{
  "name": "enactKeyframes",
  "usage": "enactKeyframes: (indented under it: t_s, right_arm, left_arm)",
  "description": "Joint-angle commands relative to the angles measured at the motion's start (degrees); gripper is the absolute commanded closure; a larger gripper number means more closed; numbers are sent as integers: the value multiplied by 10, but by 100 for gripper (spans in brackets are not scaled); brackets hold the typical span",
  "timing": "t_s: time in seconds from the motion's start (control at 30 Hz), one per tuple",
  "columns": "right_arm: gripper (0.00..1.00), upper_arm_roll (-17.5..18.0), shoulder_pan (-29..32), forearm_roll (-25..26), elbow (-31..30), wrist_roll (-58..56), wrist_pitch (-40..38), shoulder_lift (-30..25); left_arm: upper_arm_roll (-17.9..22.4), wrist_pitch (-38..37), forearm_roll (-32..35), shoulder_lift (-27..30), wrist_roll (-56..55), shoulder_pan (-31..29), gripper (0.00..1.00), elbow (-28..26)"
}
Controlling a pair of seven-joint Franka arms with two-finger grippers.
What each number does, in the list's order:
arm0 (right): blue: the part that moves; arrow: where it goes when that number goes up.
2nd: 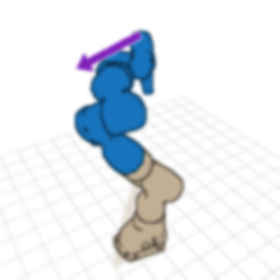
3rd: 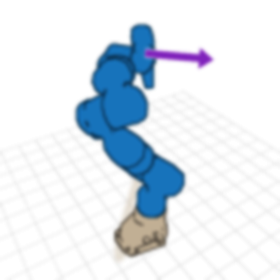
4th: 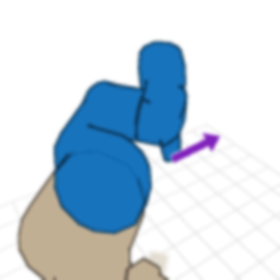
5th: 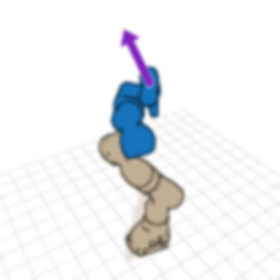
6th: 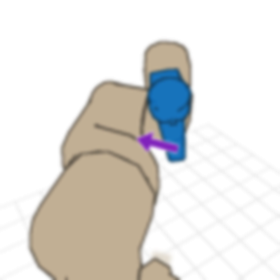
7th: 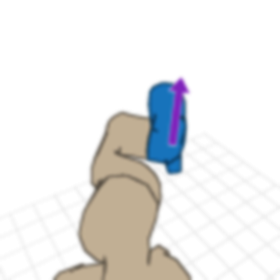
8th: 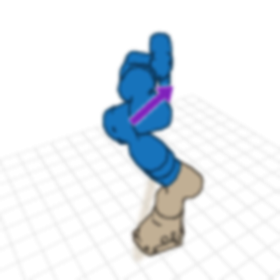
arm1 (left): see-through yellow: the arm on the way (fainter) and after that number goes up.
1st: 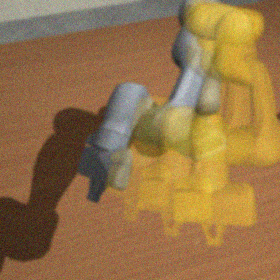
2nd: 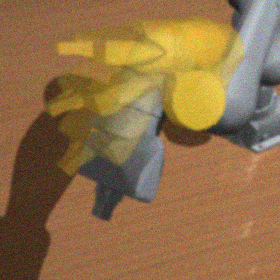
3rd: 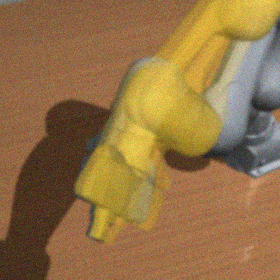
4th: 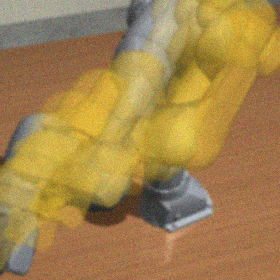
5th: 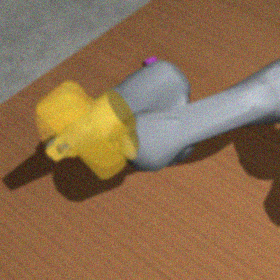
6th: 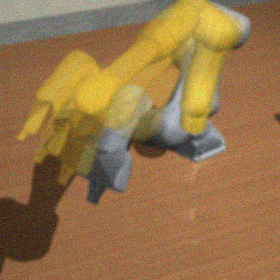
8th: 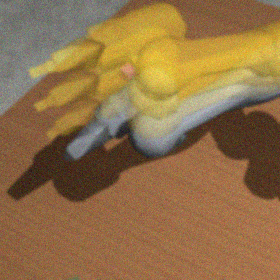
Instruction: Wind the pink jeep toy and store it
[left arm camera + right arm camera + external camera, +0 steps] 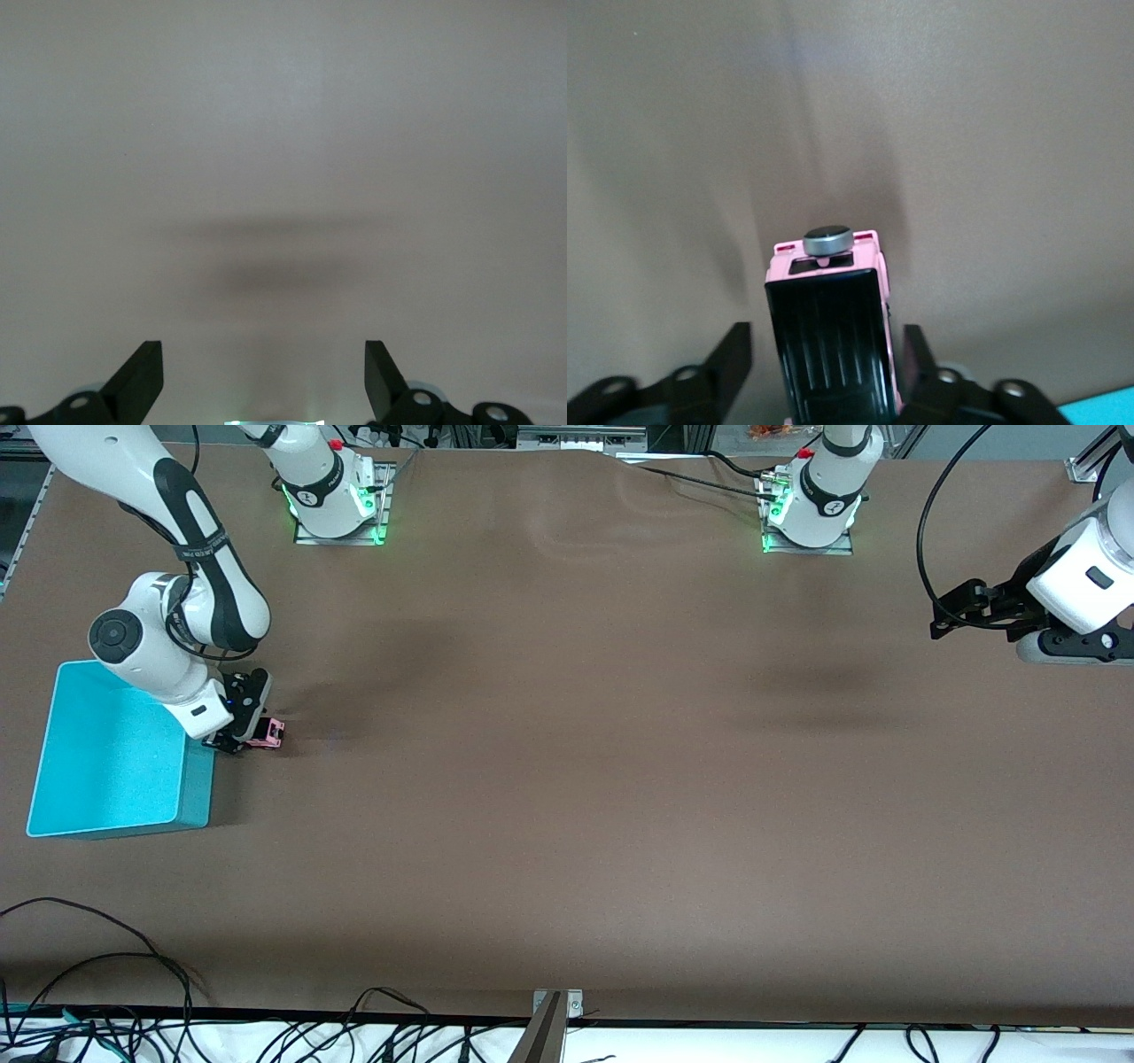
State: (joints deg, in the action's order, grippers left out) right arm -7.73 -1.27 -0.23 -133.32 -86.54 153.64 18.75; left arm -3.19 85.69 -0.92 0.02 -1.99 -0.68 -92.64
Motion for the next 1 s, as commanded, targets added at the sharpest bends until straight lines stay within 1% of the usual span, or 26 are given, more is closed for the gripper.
enactKeyframes:
  t_s: [0.0, 0.03, 0.07, 0.17, 0.23, 0.3, 0.4, 0.53, 0.67, 0.77, 0.87, 0.97]
  right_arm:
    - [68, 2, 2, -11, -4, -19, 12, -5]
    - [76, 1, 2, -11, -4, -17, 11, -6]
    - [82, 2, 2, -11, -4, -15, 10, -9]
    - [89, 3, 2, -11, -3, -14, 5, -30]
    - [89, 6, 2, -11, 1, -14, -9, -58]
    - [89, 9, 1, -11, 12, -11, -41, -84]
    - [89, 18, 1, -11, 44, -6, -109, -107]
    - [89, 19, 0, -11, 83, -8, -194, -129]
    - [89, 17, 1, -8, 99, -28, -236, -154]
    - [89, 5, 2, -7, 99, -64, -244, -169]
    - [88, -25, 2, -7, 97, -95, -247, -171]
    - [87, -45, 2, -7, 95, -124, -248, -171]
  left_arm:
    - [-5, -9, 9, -30, -9, -5, 0, 47]
    - [-5, -9, 9, -34, -9, -5, 0, 52]
    - [-5, -9, 9, -38, -9, -5, 0, 56]
    - [-5, -9, 9, -43, -10, -5, 0, 65]
    - [-4, -9, 10, -43, -9, -5, 0, 67]
    - [-3, -9, 11, -42, -9, -5, 0, 68]
    - [-1, -9, 12, -43, -9, -6, 0, 76]
    - [-1, -9, 9, -45, -9, -19, 0, 87]
    - [-3, -9, 4, -45, -8, -34, 0, 88]
    - [-4, -9, 6, -45, -9, -33, 0, 88]
    - [-4, -9, 5, -45, -8, -34, 0, 88]
    - [-4, -9, 10, -45, -8, -32, 0, 88]
